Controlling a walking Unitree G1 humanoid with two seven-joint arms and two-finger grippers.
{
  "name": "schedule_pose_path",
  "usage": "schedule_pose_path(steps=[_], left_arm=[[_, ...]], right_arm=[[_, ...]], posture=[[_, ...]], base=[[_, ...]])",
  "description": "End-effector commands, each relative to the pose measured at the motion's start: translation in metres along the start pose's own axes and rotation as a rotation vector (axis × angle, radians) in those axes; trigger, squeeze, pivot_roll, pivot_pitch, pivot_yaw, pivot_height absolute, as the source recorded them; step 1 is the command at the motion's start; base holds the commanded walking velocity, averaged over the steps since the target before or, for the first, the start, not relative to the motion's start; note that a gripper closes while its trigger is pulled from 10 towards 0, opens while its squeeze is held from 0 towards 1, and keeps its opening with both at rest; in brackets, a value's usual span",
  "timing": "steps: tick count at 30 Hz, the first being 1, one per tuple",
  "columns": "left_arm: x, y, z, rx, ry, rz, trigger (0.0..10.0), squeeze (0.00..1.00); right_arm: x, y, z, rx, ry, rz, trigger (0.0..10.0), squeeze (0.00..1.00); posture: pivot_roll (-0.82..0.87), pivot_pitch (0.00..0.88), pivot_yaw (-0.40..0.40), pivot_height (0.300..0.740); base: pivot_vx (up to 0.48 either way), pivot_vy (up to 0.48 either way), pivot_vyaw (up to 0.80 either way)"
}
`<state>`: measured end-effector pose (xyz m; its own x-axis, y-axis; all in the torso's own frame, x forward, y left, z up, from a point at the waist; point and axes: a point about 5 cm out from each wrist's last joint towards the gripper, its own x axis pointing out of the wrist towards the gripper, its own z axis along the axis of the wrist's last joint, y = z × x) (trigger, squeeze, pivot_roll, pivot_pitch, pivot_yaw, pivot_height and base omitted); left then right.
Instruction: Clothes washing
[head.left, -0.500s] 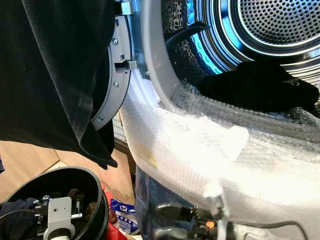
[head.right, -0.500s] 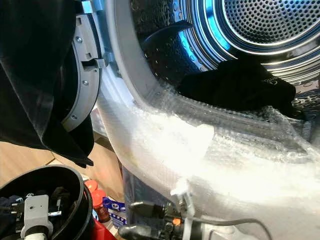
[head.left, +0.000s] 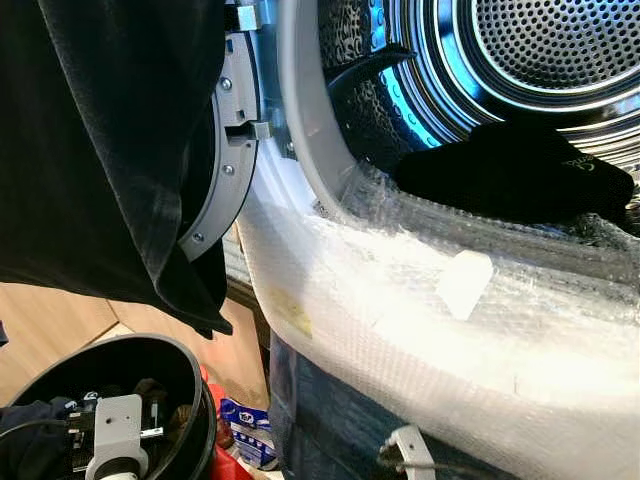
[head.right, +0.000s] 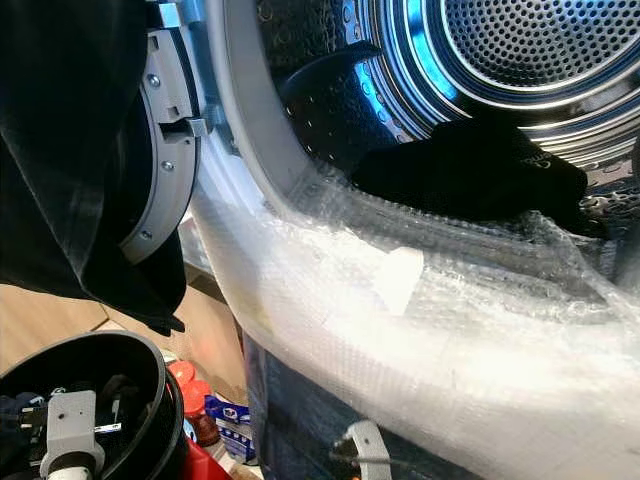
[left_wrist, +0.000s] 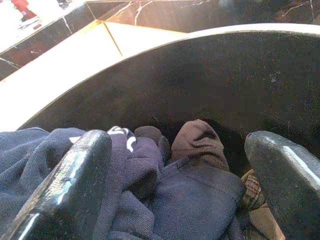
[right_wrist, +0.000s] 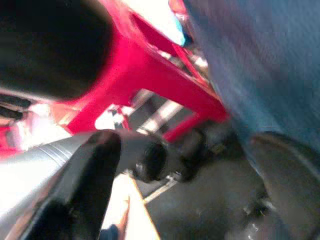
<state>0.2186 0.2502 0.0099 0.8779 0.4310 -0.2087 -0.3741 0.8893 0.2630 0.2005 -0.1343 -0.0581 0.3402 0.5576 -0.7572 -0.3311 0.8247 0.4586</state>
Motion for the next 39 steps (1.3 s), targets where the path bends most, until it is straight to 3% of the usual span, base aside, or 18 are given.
schedule_pose_path(steps=[1,7,8,10,13,16,17,28,32,38,39], left_arm=[[-0.01,-0.005,-0.023,0.018,0.117,-0.022,10.0,0.0],[-0.009,-0.002,-0.022,0.023,0.108,-0.012,10.0,0.0],[-0.009,-0.001,-0.02,0.022,0.097,-0.005,10.0,0.0],[-0.009,-0.001,-0.019,0.021,0.095,-0.003,10.0,0.0],[-0.008,0.002,-0.016,0.02,0.08,0.015,10.0,0.0],[-0.008,0.005,-0.014,0.018,0.071,0.027,10.0,0.0],[-0.008,0.007,-0.013,0.017,0.068,0.032,10.0,0.0],[-0.013,0.018,-0.007,-0.001,0.042,0.051,10.0,0.0],[-0.015,0.038,0.008,-0.07,0.021,0.154,10.0,0.0],[-0.014,0.078,0.052,-0.168,-0.089,0.299,10.0,0.0],[-0.014,0.086,0.058,-0.189,-0.097,0.325,10.0,1.0]], right_arm=[[0.003,-0.004,-0.008,0.018,0.026,-0.05,10.0,0.0],[0.005,-0.015,-0.028,0.107,0.09,-0.212,10.0,0.0],[0.005,-0.016,-0.038,0.118,0.139,-0.244,10.0,0.0],[0.005,-0.016,-0.041,0.117,0.155,-0.252,10.0,0.0],[0.0,-0.023,-0.062,0.104,0.22,-0.371,10.0,0.0],[-0.002,-0.027,-0.065,0.126,0.203,-0.443,10.0,0.0],[-0.002,-0.028,-0.066,0.176,0.179,-0.479,10.0,0.0],[-0.005,-0.029,-0.078,0.147,0.217,-0.516,10.0,0.0],[-0.005,-0.029,-0.082,0.148,0.222,-0.526,10.0,0.0],[-0.004,-0.028,-0.083,0.141,0.223,-0.519,10.0,0.0],[-0.004,-0.027,-0.083,0.139,0.222,-0.518,10.0,0.0]], posture=[[0.02,0.043,-0.029,0.74],[0.02,0.044,-0.021,0.74],[0.03,0.045,-0.022,0.74],[0.03,0.045,-0.022,0.74],[0.04,0.045,-0.026,0.74],[0.06,0.046,-0.025,0.74],[0.06,0.047,-0.024,0.74],[0.07,0.052,-0.012,0.74],[0.07,0.056,-0.004,0.74],[0.09,0.055,-0.002,0.74],[0.1,0.056,-0.002,0.74]], base=[[0.0,0.0,0.0],[0.0,0.0,0.0],[0.0,0.0,0.0],[0.0,0.0,0.0],[0.0,0.0,0.0],[0.0,0.0,0.0],[0.0,0.0,0.0],[0.0,0.0,0.0],[0.0,0.0,0.0],[0.0,0.0,0.0],[0.0,0.0,0.0]])
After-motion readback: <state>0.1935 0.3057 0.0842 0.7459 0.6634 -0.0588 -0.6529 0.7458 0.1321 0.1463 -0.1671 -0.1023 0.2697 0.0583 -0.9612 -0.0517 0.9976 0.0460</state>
